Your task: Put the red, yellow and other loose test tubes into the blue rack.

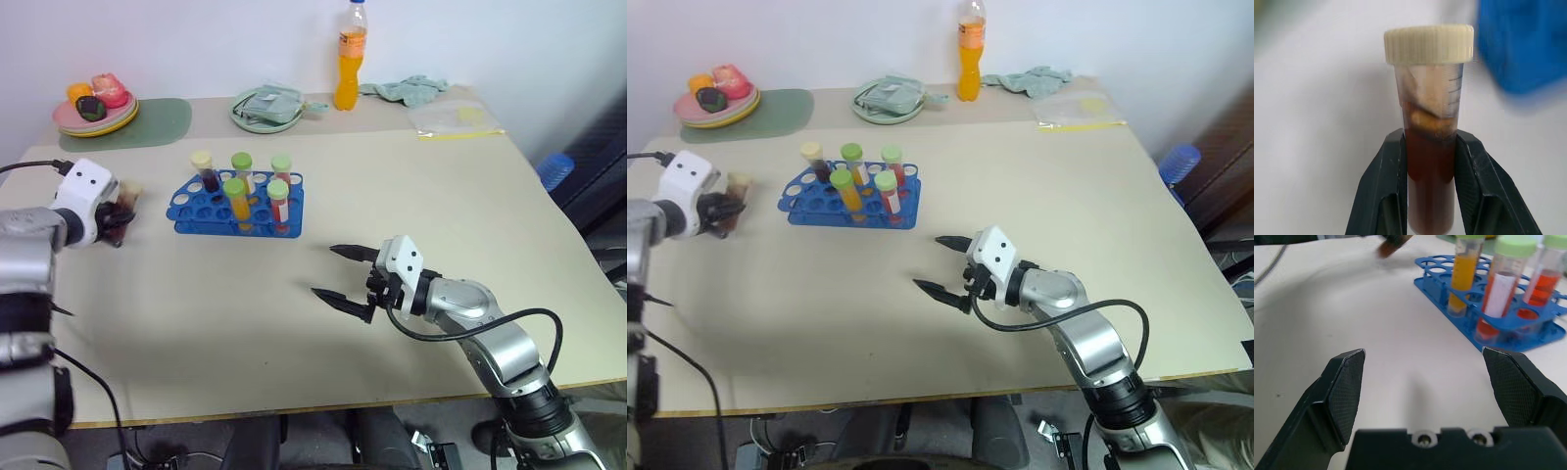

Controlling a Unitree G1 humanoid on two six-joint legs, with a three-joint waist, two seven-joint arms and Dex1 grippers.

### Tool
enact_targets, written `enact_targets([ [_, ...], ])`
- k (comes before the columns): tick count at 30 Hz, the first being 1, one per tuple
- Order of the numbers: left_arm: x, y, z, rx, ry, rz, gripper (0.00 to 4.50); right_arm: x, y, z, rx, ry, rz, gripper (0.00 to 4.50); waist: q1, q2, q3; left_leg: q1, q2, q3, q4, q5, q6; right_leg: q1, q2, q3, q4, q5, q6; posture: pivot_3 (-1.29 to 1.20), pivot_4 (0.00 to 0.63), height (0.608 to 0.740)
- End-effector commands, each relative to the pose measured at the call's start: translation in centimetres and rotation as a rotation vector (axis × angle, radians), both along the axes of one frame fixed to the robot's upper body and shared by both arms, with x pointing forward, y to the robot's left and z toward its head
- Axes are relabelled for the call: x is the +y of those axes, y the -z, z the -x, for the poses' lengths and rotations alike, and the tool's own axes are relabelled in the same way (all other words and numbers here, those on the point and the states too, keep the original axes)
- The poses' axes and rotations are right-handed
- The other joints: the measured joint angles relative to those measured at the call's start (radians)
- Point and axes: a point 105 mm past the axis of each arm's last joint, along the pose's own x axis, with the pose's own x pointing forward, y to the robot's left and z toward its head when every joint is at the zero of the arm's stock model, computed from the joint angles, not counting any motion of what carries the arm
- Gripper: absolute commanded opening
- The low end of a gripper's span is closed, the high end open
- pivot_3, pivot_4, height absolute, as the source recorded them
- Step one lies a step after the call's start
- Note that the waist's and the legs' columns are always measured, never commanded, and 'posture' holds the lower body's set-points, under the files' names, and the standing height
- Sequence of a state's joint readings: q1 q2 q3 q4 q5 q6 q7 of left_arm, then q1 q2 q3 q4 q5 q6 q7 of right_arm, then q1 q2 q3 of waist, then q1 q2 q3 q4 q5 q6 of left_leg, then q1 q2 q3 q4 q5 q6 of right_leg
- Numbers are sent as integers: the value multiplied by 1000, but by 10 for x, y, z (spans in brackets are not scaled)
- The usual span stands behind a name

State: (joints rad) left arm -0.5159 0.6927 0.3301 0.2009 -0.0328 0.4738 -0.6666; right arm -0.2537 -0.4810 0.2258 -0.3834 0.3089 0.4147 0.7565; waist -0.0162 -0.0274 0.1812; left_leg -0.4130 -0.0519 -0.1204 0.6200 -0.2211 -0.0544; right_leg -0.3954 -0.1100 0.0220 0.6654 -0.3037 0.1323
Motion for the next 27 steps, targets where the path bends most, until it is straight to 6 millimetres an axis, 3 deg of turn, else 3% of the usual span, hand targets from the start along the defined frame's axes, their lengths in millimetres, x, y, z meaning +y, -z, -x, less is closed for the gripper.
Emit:
enact_targets([
  [1,-30,-63,22,-400,17,146,724,5,-9,0,-43,-35,-11,4241,7,0,0,-2,-1,0,2,0,0,0,0,-1,0,0,0,0,150,740],
  [4,-51,-65,28,-585,-120,186,724,6,-5,-1,-49,-47,10,4241,7,0,-1,-2,-4,1,5,-1,1,1,-2,-1,0,1,1,0,150,740],
  [6,-69,-57,30,-643,-151,172,724,7,-5,-3,-53,-51,11,4241,6,-1,-1,-2,-5,3,6,-1,2,1,-2,-1,0,1,2,0,150,740],
  [9,-79,-41,31,-685,-211,200,724,7,-6,-4,-62,-48,11,4241,3,0,-1,-2,-6,4,6,-1,2,1,-2,-1,0,1,2,0,150,740],
  [17,-104,-6,8,-626,-200,269,724,6,-7,-3,-66,-32,7,4241,6,0,-1,-2,-6,3,7,-2,3,2,-1,-1,0,1,2,0,150,740],
  [27,-115,19,-7,-549,-163,281,724,5,-7,-3,-68,-18,-1,4241,4,0,-1,-2,-6,3,7,-2,3,2,-1,-1,0,1,2,0,150,740],
])
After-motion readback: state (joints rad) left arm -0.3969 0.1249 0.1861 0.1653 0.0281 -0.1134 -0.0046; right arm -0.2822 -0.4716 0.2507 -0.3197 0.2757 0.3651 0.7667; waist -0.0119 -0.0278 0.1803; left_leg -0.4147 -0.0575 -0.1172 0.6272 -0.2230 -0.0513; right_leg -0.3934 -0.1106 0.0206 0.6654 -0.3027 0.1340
